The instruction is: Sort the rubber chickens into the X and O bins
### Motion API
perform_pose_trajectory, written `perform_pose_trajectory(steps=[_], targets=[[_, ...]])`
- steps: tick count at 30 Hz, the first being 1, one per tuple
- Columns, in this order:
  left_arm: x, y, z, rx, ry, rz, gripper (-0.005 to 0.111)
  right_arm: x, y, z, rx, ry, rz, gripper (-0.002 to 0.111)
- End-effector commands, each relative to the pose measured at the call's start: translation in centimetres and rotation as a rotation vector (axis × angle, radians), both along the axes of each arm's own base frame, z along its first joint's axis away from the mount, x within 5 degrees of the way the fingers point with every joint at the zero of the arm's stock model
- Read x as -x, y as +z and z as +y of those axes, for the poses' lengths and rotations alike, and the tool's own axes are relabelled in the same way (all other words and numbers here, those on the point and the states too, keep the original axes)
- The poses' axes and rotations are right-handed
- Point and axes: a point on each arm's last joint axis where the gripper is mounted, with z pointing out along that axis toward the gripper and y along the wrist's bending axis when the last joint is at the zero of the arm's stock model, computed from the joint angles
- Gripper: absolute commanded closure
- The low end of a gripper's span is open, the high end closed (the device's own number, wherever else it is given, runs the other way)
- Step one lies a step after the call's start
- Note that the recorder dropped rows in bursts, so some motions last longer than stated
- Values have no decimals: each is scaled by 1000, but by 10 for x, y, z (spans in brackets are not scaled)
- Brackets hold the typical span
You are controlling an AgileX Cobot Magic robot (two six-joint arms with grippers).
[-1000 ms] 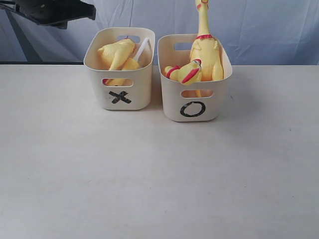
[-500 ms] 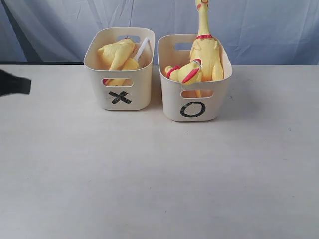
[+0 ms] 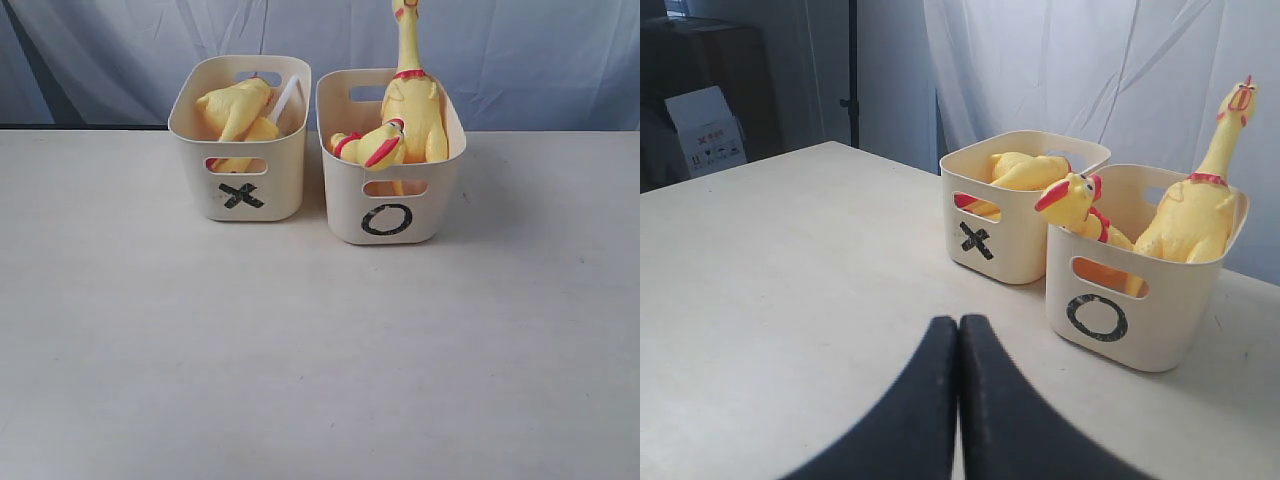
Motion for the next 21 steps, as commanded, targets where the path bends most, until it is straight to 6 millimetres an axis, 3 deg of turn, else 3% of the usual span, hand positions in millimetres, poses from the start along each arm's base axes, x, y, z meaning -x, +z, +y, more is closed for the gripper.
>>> perform_pose_trajectory(steps=[1,8,21], targets=[[23,0,1,-18,-93,-163,106,1,-1,0,2,1,-4,108],[50,5,0,-50,-216,-344,106,1,-1,0,2,1,-4,108],[46,0,-2,-104,-232,-395,106,1,-1,0,2,1,-4,108]])
